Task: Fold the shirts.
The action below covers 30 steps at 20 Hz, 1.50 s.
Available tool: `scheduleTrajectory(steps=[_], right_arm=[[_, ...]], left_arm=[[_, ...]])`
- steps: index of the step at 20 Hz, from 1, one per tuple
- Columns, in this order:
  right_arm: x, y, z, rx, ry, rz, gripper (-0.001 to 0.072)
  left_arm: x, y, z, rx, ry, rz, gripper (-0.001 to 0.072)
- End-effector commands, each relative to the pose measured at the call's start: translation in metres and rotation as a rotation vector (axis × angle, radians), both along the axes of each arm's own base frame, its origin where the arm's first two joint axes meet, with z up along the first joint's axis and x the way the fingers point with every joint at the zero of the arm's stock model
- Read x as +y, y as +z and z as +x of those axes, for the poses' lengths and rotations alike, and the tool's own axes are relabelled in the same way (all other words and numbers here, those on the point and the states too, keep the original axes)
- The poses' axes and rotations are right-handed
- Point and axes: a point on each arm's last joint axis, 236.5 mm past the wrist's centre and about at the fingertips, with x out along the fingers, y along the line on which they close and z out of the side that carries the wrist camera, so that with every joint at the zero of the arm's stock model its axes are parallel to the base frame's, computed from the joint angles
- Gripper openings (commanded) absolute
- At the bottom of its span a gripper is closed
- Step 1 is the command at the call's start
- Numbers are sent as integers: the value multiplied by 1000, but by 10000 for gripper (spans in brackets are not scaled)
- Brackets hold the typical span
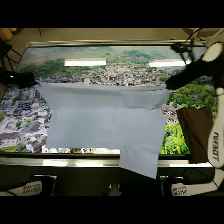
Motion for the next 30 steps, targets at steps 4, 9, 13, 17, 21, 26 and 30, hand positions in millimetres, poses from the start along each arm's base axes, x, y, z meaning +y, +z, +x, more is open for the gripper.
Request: scheduleTrajectory(steps=[4, 9, 13, 17, 21, 26, 30], right_arm=[[12, -76, 92, -155, -98, 18, 26], [14, -76, 89, -140, -91, 23, 26], [6, -82, 24, 91, 38, -57, 26], [21, -112, -49, 396, 62, 9, 25], [26, -148, -80, 516, -3, 39, 25], [28, -159, -78, 512, -73, 50, 25], [32, -153, -63, 443, -93, 79, 350]], left_arm=[[8, -99, 80, 79, -4, -20, 29], [9, -118, 112, 17, 20, -24, 29], [5, -122, 78, 142, -106, -5, 29], [-6, -150, 18, 416, -182, -58, 29], [-6, -162, -4, 505, -191, -66, 29], [-10, -184, -21, 584, -167, -96, 29], [-11, -182, -29, 618, -159, -107, 384]])
